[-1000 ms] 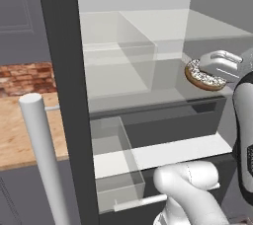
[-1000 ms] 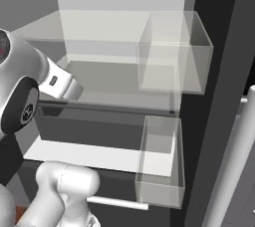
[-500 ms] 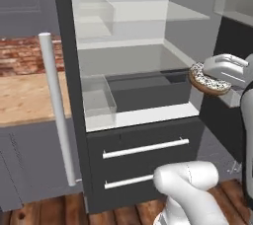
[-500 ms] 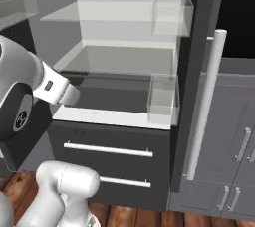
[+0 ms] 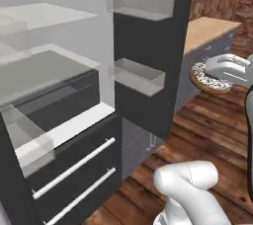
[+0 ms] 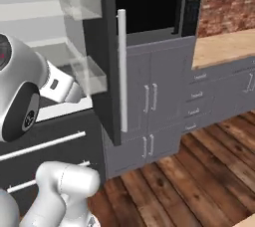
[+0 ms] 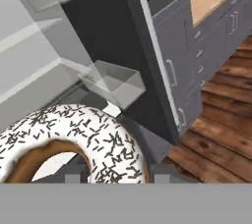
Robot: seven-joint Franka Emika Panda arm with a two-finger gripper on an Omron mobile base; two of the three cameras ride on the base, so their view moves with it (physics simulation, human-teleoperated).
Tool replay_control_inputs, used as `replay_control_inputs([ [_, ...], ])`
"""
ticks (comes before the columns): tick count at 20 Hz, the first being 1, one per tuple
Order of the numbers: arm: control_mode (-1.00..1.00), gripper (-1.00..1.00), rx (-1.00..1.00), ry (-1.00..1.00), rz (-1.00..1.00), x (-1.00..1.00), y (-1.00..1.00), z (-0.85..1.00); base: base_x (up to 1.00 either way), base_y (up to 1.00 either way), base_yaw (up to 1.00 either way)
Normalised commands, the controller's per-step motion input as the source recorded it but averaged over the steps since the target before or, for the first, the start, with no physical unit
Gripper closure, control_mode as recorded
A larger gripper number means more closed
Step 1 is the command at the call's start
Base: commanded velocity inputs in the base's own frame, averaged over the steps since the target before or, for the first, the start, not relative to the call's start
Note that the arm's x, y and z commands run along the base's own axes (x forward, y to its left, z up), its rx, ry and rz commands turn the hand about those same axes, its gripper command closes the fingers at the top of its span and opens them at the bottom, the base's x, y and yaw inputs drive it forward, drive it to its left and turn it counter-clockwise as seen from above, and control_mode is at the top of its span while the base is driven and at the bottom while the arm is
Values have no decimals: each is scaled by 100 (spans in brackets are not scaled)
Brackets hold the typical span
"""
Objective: Take the donut and cupcake from the fridge and place them on the empty tray on the dining counter.
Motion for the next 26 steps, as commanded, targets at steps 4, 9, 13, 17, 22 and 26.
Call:
replay_control_inputs([
  [4,100,100,0,0,0,0,0,0,0,0,-100],
  [9,100,100,0,0,0,0,0,0,12,10,-97],
  [13,100,100,0,0,0,0,0,0,96,98,-57],
  [17,100,100,0,0,0,0,0,0,100,-14,-33],
  [22,100,100,0,0,0,0,0,0,99,-60,-14],
  [26,100,100,0,0,0,0,0,0,100,0,-16],
])
